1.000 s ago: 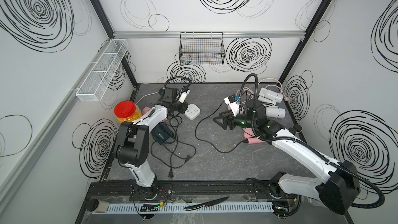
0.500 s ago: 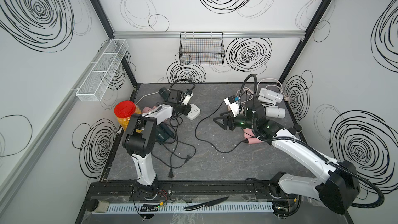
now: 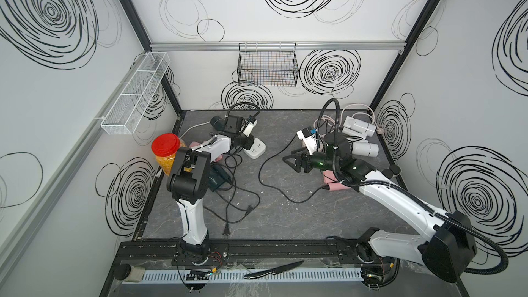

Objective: Charge the blow dryers
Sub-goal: Insert the plug into the socket.

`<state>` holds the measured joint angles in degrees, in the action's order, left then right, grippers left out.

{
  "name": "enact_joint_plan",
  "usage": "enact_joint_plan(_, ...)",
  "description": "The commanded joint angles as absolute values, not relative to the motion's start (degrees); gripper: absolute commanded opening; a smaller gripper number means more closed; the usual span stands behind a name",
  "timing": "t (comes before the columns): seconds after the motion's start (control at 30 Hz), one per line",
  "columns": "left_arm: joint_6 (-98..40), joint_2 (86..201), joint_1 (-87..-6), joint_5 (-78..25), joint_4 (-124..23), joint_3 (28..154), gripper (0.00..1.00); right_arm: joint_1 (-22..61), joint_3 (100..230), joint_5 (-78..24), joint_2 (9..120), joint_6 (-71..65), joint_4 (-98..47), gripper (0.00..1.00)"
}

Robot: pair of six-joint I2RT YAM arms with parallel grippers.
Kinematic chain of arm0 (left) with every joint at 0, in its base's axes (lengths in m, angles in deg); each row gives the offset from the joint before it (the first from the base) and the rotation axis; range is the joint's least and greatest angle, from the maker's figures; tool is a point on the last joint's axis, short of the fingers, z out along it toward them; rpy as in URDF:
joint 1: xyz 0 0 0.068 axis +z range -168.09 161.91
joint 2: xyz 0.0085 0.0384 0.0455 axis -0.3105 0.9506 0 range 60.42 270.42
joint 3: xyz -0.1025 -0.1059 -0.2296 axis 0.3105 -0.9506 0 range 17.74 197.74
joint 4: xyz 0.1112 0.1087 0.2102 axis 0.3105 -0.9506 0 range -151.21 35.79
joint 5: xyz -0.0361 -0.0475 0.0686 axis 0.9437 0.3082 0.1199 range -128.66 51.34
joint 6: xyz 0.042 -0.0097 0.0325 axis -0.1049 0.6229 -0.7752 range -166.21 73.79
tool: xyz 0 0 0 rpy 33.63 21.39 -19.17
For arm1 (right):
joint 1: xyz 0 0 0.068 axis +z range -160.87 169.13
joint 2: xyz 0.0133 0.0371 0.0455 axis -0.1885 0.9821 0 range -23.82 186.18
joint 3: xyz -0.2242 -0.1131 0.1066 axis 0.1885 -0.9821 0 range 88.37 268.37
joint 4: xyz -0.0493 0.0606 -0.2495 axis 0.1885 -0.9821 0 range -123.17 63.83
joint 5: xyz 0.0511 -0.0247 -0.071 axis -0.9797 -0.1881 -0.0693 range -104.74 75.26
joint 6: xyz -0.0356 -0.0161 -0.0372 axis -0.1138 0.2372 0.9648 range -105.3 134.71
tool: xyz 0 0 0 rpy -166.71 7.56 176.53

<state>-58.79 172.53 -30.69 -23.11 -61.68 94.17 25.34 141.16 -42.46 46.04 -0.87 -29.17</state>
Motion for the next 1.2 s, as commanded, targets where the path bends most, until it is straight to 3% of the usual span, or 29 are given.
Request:
enact_joint_plan(0.0, -59.2, 173.4, -30.4, -23.8, -62.7, 95.5, 0.19, 25.4, 141.0, -42.0, 45.7, -0.2, -30.0, 0.72)
enact_joint_plan(0.8, -59.7, 175.5, -30.3, -24.9, -66.1, 97.5, 0.21, 25.4, 141.3, -41.8, 45.6, 0.1, -30.4, 0.72)
enact_joint_plan(1.17, -60.2, 174.0, -30.3, -25.0, -67.3, 96.1, 0.31, 25.4, 141.5, -42.1, 45.8, 0.2, -30.1, 0.72)
